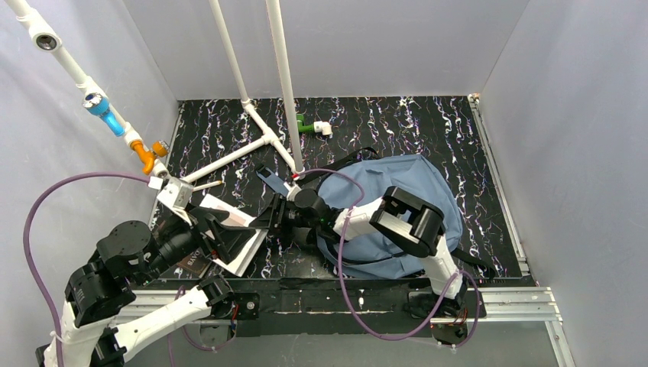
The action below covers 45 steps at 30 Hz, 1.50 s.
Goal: Pack the student bag
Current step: Move the book to the center of the board, then pick up the book from the center of the board.
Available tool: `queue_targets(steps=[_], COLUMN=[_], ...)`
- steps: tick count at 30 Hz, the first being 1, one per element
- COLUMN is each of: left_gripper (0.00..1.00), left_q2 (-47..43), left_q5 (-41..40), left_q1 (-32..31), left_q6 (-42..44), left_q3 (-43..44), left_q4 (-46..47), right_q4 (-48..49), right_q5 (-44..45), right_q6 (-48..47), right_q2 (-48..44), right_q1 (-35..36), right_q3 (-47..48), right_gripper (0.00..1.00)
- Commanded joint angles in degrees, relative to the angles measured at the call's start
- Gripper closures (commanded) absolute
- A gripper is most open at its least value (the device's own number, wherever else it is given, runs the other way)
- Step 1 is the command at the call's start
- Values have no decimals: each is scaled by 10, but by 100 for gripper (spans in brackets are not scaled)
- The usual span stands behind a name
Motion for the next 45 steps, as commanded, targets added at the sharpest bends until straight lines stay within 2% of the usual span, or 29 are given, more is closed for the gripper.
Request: queue_targets(steps=[1, 8, 12, 14, 19, 21, 24, 32, 36, 45], left_gripper=[2, 2, 2, 2, 2, 2, 2, 2, 2, 2], left_q2=[23, 43, 50, 52, 45, 39, 30, 26, 21, 5], left_q5=[4, 8, 14, 17, 19, 17, 16, 16, 14, 5], left_q1=[1, 2, 1, 2, 1, 1, 1, 2, 1, 1], left_q6=[-13, -28, -33, -34, -34, -34, -33, -26, -23, -21], left_q3=[6, 3, -3, -5, -6, -7, -10, -18, -21, -22], left_q4=[6, 14, 20, 22, 21, 21, 21, 21, 20, 11], right_q4=[17, -30, -206, -260, -172, -146, -118, -143, -124, 78], right_q5=[-51, -71, -86, -104, -110, -96, -73, 28, 34, 94], right_q6=[22, -12, -116, -143, -123, -105, -79, 13, 45, 110], right_q2=[-55, -99, -83, -59, -30, -30, -39, -57, -34, 5], right_q1=[-28, -63, -68, -69, -72, -72, -65, -21, -2, 27], right_q3=[-24, -54, 25, 61, 46, 35, 14, -33, -30, -75], right_gripper=[49, 45, 37, 33, 15, 2, 2, 2, 2, 2])
